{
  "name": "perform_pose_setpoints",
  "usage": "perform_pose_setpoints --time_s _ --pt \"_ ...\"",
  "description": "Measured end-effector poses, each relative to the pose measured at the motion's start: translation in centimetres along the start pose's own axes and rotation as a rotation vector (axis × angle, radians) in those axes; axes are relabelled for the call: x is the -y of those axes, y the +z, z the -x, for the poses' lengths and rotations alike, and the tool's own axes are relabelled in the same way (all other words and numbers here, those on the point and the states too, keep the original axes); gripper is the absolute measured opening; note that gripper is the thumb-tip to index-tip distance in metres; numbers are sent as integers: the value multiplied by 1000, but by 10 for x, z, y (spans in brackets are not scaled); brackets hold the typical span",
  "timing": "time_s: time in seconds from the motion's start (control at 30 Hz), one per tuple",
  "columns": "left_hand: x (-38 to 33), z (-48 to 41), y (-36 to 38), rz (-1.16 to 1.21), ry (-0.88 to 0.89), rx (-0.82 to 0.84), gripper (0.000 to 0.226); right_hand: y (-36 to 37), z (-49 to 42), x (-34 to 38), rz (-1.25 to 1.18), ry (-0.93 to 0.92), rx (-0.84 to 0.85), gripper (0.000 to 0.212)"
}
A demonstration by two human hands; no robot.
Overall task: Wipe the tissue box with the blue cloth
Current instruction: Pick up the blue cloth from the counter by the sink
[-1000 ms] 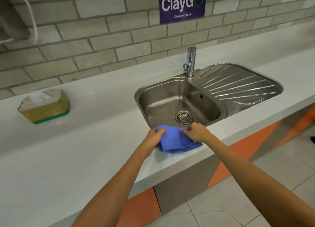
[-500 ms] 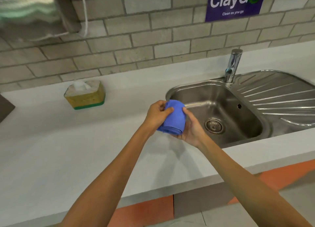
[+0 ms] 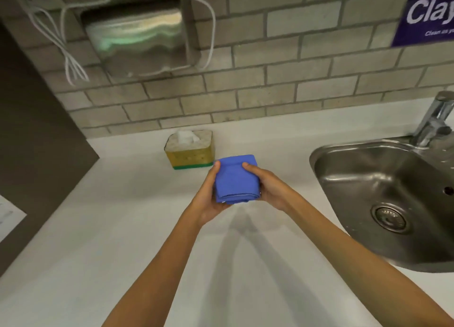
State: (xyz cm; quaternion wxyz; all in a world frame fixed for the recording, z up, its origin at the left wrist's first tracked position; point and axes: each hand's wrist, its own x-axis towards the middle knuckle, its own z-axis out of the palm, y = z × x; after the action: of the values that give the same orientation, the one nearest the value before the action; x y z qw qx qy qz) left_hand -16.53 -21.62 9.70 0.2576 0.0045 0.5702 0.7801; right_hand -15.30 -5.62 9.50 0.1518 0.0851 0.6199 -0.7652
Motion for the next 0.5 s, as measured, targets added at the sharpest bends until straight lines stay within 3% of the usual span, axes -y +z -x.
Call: perform_pose_setpoints --time_s 0.2,0.37,0.5 --pt "-5 -4 -64 363 18 44 54 71 -44 16 307 -53 -9 52" --pt "-15 -16 -113 361 6 -33 48 103 -89 15 640 -278 -293 42" --pt "-26 -33 -156 259 -37 -186 44 101 -124 15 562 -234 -360 48"
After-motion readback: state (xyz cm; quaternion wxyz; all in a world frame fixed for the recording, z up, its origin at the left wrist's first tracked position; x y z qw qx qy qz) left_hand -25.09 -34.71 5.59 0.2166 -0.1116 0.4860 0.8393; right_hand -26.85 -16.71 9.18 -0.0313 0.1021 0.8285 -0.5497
